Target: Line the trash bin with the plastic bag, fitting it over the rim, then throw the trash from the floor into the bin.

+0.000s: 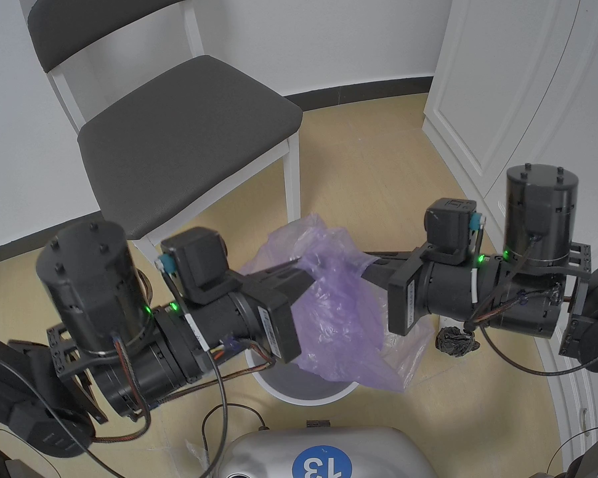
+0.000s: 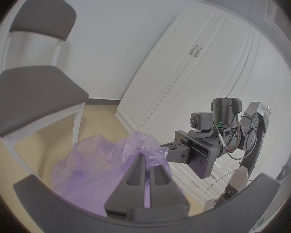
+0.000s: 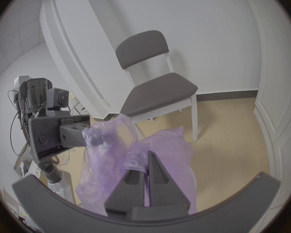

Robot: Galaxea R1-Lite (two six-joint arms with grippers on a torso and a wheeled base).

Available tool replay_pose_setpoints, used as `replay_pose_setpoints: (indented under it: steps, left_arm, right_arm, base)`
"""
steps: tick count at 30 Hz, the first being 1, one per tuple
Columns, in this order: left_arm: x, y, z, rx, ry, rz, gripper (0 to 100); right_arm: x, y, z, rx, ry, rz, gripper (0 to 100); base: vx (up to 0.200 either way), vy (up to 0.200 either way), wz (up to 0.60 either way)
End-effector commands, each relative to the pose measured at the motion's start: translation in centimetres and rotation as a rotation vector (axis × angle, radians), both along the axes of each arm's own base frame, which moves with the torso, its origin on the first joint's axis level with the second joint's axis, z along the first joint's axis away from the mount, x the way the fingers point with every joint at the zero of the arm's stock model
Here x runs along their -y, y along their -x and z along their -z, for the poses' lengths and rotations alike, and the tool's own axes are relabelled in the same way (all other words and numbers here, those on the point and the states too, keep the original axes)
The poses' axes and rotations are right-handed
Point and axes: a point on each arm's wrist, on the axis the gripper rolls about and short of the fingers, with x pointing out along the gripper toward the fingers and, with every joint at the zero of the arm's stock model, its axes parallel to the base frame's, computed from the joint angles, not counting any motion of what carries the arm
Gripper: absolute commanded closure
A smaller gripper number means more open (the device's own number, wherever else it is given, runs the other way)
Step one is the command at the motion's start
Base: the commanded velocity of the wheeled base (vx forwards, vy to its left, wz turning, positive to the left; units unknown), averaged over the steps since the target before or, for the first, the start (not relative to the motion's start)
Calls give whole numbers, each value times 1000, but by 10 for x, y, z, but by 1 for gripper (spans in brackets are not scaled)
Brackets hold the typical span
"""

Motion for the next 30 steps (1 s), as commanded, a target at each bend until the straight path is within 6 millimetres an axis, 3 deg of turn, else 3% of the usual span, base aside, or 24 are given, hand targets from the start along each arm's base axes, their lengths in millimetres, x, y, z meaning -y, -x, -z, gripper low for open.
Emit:
replay_pose_setpoints:
  steps: [1, 3, 8, 14, 21, 30]
  left_arm:
    - [3, -14, 40, -82, -50, -27, 100]
    - [3, -23, 49, -68, -27, -49, 100]
    - [6, -24, 66, -88, -26, -45, 100]
    - [8, -31, 84, -113, -49, -52, 100]
    - [-11, -57, 100, -150, -27, -57, 100]
    - [-31, -75, 118, -179, -22, -116, 100]
  right_arm:
    - [-5, -15, 17, -40, 38, 22, 100]
    - [-2, -21, 19, -47, 46, 41, 100]
    - [2, -23, 25, -63, 60, 57, 100]
    - [-5, -31, 44, -107, 96, 54, 100]
    - [-16, -46, 62, -136, 121, 61, 100]
    - [-27, -61, 73, -149, 132, 66, 100]
  base:
    - [0, 0, 0]
    - [0, 0, 0]
    - [0, 0, 0]
    - [0, 0, 0]
    - [0, 0, 0]
    - [0, 0, 0]
